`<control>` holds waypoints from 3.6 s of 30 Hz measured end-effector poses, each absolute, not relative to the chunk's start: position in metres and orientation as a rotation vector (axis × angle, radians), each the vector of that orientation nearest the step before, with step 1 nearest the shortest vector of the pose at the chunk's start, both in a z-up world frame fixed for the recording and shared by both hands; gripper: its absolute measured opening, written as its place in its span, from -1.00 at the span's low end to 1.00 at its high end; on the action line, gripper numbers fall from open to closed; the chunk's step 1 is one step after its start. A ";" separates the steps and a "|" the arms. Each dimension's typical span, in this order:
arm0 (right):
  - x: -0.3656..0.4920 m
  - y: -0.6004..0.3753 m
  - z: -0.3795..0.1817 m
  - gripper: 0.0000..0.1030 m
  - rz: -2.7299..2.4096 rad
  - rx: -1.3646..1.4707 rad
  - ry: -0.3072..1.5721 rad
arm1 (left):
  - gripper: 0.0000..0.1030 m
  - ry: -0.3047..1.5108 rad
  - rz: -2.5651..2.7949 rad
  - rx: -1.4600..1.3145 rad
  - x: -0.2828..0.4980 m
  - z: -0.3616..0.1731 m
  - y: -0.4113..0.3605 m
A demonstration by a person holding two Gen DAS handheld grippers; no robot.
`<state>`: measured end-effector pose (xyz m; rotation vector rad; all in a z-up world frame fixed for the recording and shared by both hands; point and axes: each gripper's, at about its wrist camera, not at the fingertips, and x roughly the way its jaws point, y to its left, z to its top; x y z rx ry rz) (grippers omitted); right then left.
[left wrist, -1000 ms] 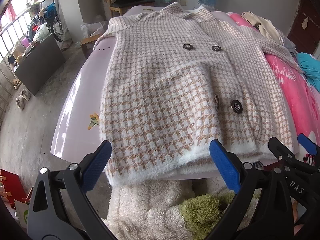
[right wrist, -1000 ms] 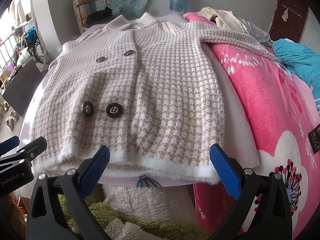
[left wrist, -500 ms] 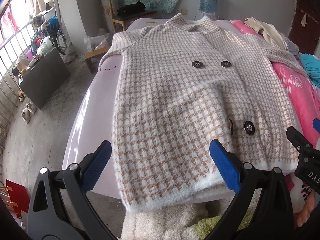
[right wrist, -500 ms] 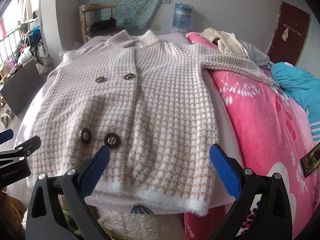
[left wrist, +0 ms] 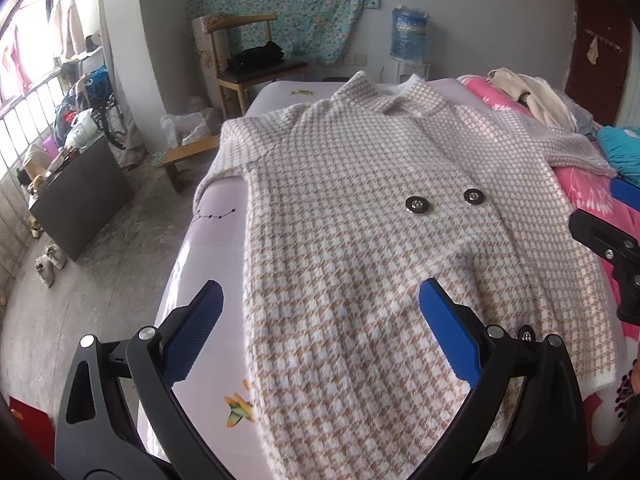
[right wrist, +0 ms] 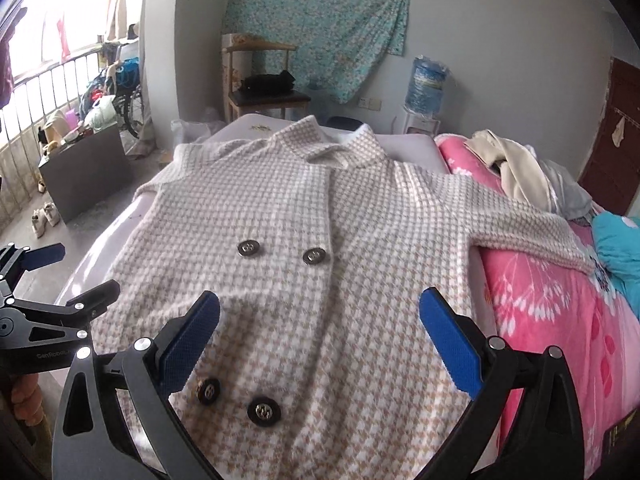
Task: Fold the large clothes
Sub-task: 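Reach the left tool to the coat sleeve and grasp its cuff, then lift the sleeve with the left tool, fold it across the coat front, release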
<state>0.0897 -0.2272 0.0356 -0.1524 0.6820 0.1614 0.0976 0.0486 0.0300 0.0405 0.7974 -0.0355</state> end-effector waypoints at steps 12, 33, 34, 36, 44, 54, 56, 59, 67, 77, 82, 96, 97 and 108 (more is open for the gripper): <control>0.171 -0.180 0.022 0.89 0.346 -0.148 0.746 | 0.84 0.793 -0.217 -0.249 0.157 0.025 0.095; 0.234 -0.135 -0.036 0.89 0.439 -0.180 0.916 | 0.84 1.064 -0.056 -1.478 0.297 -0.178 0.359; 0.234 -0.132 -0.037 0.89 0.438 -0.188 0.920 | 0.84 1.082 -0.067 -1.532 0.299 -0.193 0.361; 0.236 -0.127 -0.040 0.89 0.438 -0.199 0.929 | 0.84 1.107 -0.062 -1.597 0.303 -0.218 0.362; 0.241 -0.108 -0.046 0.89 0.419 -0.230 0.944 | 0.84 1.105 -0.101 -1.816 0.316 -0.274 0.356; 0.242 -0.111 -0.040 0.89 0.370 -0.243 0.914 | -0.42 1.112 -0.034 -1.804 0.336 -0.277 0.371; 0.242 -0.116 -0.037 0.89 0.360 -0.241 0.902 | -0.59 1.088 0.014 -1.718 0.339 -0.262 0.379; 0.237 -0.125 -0.032 0.89 0.344 -0.232 0.885 | -0.74 1.020 0.135 -1.474 0.338 -0.212 0.392; 0.216 -0.170 -0.011 0.89 0.277 -0.172 0.842 | -0.80 0.596 0.319 -0.301 0.318 0.045 0.278; 0.172 -0.260 -0.013 0.89 0.129 -0.034 0.843 | 0.18 0.715 -0.262 0.170 0.262 0.080 0.059; 0.161 -0.290 -0.027 0.89 0.108 0.016 0.893 | 0.46 0.900 -0.323 0.113 0.243 0.013 0.045; 0.186 -0.287 -0.076 0.89 0.154 0.012 1.041 | 0.73 1.046 -0.137 0.008 0.249 -0.054 0.068; 0.185 -0.286 -0.079 0.89 0.155 0.007 1.042 | 0.73 1.047 -0.135 0.018 0.250 -0.054 0.066; 0.178 -0.287 -0.084 0.89 0.173 -0.001 1.002 | 0.85 1.038 -0.117 0.083 0.246 -0.059 0.060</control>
